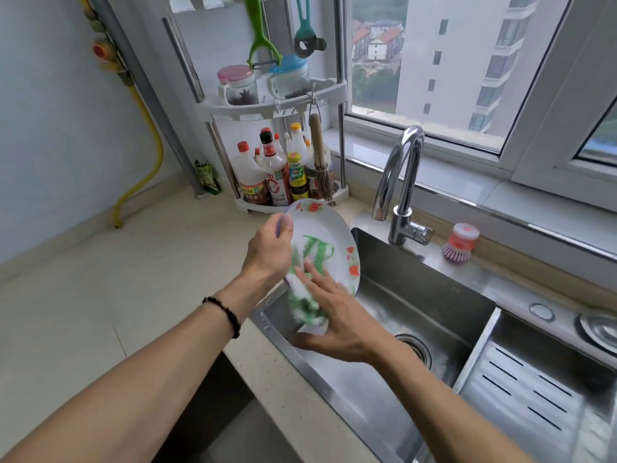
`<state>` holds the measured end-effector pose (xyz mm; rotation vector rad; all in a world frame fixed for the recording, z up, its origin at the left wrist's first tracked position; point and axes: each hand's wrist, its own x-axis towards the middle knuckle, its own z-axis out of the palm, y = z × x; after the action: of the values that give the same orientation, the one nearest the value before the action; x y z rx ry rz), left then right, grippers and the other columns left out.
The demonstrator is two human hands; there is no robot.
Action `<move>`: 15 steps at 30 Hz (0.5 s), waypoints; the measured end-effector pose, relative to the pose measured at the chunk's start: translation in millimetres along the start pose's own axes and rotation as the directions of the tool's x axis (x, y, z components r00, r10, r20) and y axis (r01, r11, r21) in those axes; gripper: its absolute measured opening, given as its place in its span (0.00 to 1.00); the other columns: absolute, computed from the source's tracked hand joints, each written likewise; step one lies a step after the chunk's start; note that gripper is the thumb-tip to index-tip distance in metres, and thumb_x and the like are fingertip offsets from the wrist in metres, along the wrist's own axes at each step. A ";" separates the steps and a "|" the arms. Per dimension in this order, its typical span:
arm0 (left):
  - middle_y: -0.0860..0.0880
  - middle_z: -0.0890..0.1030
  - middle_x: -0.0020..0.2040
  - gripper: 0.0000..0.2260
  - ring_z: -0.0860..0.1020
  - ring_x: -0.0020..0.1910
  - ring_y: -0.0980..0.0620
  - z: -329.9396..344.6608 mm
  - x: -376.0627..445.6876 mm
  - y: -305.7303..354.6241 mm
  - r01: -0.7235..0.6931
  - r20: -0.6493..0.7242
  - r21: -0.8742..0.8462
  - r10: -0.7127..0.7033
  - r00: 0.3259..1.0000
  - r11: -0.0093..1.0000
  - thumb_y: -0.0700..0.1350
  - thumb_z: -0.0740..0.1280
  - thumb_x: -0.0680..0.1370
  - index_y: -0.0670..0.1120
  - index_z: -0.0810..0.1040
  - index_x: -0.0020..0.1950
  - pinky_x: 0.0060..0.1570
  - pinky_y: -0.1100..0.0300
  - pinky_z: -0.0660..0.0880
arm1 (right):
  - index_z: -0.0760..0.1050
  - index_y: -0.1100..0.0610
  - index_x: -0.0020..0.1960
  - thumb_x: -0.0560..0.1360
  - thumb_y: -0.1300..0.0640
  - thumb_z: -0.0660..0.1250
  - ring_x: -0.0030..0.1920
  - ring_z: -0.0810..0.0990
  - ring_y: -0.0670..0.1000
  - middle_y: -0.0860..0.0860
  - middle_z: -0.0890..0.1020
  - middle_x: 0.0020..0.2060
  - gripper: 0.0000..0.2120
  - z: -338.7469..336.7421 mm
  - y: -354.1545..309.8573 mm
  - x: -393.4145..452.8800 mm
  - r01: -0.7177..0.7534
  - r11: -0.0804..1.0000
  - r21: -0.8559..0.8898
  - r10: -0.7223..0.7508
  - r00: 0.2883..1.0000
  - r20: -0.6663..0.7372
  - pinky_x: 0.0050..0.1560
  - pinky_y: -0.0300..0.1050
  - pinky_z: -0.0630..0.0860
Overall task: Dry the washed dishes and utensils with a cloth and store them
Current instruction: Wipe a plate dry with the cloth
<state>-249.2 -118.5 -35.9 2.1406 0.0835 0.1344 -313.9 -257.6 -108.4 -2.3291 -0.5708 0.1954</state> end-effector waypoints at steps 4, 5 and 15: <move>0.42 0.72 0.39 0.16 0.69 0.36 0.45 4.0 -5.7 -0.8 0.017 -0.082 -0.028 -0.019 0.996 0.999 0.51 0.54 0.86 0.47 0.72 0.42 0.37 0.53 0.63 | 0.40 0.45 0.82 0.72 0.41 0.73 0.81 0.39 0.54 0.49 0.39 0.81 0.52 -2.0 13.0 -0.7 -0.140 0.988 -0.061 0.139 0.990 -0.016 0.80 0.54 0.39; 0.44 0.76 0.45 0.16 0.71 0.41 0.42 5.8 -7.5 0.3 0.031 -0.115 -0.029 -0.034 0.993 0.999 0.51 0.55 0.86 0.44 0.74 0.46 0.38 0.52 0.64 | 0.40 0.43 0.82 0.72 0.42 0.73 0.80 0.39 0.52 0.49 0.39 0.81 0.52 1.4 1.5 -1.6 -0.090 0.996 0.012 0.090 0.996 -0.012 0.80 0.54 0.40; 0.54 0.69 0.34 0.16 0.67 0.36 0.51 2.6 -4.8 -3.9 0.048 -0.107 -0.023 -0.051 0.993 0.999 0.50 0.55 0.86 0.50 0.67 0.39 0.40 0.54 0.63 | 0.43 0.44 0.82 0.72 0.44 0.73 0.81 0.40 0.53 0.49 0.40 0.81 0.50 2.0 -2.8 -6.8 -0.099 0.995 0.000 0.098 0.995 0.031 0.80 0.55 0.45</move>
<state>-253.7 -119.1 -40.9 2.1087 0.1970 0.2203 -321.5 -257.6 -108.1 -2.3584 -0.4708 0.2777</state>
